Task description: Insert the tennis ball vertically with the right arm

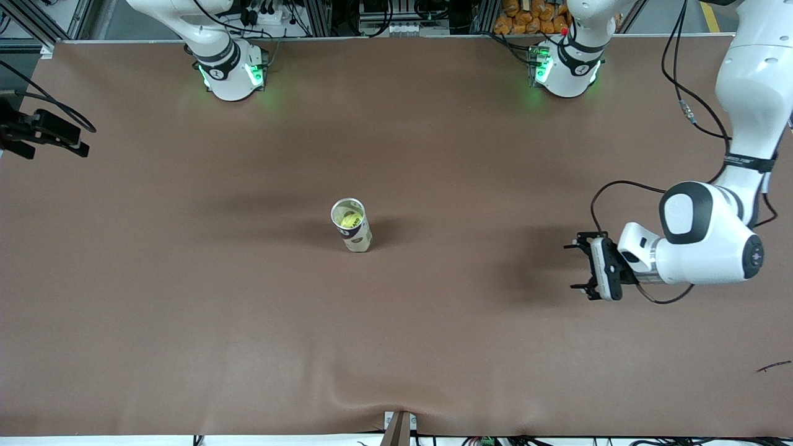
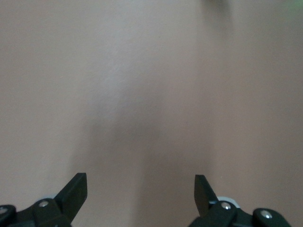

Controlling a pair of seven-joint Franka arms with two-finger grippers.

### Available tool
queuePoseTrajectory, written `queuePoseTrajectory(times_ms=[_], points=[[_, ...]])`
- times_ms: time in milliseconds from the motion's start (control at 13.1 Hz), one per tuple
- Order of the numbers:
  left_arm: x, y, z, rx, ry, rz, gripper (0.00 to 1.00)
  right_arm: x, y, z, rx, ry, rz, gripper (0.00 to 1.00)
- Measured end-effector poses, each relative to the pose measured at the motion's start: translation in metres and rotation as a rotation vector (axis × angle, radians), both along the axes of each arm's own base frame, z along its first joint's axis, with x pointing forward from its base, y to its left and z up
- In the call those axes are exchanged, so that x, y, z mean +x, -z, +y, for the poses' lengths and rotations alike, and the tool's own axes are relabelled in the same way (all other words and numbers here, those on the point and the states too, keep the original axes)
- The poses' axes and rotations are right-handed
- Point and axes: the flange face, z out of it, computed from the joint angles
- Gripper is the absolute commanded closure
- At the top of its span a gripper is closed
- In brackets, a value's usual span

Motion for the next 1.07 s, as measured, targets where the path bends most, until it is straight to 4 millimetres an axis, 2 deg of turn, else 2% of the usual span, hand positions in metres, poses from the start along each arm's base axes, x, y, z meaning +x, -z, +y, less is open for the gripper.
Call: queuePoseTrajectory(times_ms=[306, 611, 841, 1070], points=[[0.015, -0.038, 0.023, 0.074, -0.116, 0.072, 0.00, -0.002, -0.002, -0.002, -0.002, 0.043, 0.012, 0.00], [0.012, -0.089, 0.035, 0.232, -0.266, 0.224, 0.00, -0.002, -0.002, 0.001, -0.003, 0.050, 0.012, 0.00], [0.006, -0.151, 0.033, 0.422, -0.410, 0.213, 0.00, -0.001, -0.003, 0.001, -0.004, 0.049, 0.002, 0.00], [-0.014, -0.214, 0.033, 0.555, -0.659, 0.208, 0.00, 0.001, -0.004, 0.001, -0.004, 0.050, -0.011, 0.00]])
